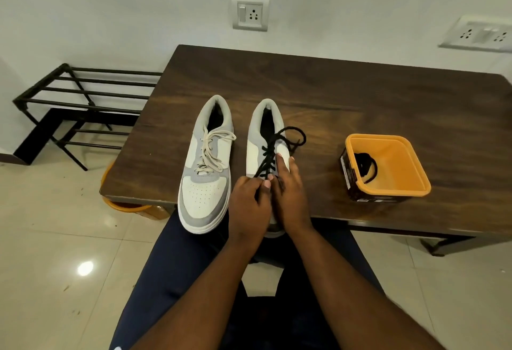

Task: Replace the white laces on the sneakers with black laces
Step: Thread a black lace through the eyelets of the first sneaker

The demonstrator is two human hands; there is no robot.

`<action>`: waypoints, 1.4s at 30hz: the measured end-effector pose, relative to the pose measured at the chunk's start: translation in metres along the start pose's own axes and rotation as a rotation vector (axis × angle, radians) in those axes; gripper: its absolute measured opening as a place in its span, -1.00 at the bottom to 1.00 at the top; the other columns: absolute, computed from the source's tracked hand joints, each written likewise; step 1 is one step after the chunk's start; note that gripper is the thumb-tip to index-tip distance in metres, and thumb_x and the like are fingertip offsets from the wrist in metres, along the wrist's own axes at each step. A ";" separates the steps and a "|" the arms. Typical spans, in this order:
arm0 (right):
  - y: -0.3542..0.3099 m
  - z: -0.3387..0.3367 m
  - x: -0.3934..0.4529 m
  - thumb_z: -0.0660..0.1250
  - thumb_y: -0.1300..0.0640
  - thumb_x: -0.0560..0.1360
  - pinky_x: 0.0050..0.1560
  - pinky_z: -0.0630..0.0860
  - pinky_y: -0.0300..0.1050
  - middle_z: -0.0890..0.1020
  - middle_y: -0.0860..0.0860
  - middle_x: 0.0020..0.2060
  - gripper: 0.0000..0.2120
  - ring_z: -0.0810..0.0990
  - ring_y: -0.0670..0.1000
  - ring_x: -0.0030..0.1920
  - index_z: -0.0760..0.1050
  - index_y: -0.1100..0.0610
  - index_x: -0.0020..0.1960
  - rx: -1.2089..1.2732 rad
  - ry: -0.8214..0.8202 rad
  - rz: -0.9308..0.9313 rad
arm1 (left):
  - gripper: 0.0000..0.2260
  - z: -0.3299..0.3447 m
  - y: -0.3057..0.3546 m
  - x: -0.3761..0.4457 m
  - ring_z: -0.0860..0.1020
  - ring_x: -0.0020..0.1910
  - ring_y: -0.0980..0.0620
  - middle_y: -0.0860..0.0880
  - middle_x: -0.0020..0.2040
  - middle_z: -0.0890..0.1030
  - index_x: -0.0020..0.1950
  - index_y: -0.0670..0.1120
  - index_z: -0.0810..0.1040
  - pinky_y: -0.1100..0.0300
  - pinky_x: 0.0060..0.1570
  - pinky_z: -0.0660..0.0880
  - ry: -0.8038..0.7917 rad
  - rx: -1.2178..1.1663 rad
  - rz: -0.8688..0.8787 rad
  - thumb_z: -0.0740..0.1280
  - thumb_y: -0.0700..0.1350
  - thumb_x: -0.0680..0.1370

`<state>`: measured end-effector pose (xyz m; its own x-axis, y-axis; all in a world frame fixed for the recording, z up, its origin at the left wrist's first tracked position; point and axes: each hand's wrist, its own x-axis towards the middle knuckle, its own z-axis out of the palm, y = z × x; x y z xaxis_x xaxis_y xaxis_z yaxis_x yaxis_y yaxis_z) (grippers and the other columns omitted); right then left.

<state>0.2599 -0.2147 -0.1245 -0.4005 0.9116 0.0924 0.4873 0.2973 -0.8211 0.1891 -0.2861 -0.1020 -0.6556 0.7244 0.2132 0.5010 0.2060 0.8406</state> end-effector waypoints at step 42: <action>-0.087 -0.044 0.135 0.48 0.37 0.34 -0.08 0.53 -0.19 0.58 -0.03 -0.14 -0.65 0.56 -0.06 -0.11 0.54 0.13 0.07 -0.207 -0.259 -0.073 | -0.62 -0.003 0.021 -0.004 0.49 0.05 0.09 0.05 0.17 0.37 0.27 -0.01 0.46 0.24 0.05 0.44 0.005 -0.146 -0.258 0.46 -0.06 0.50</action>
<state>0.1980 -0.1051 -0.0158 -0.6110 0.7913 -0.0210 0.5868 0.4349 -0.6830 0.2003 -0.2869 -0.0834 -0.7536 0.6572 -0.0146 0.2311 0.2856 0.9301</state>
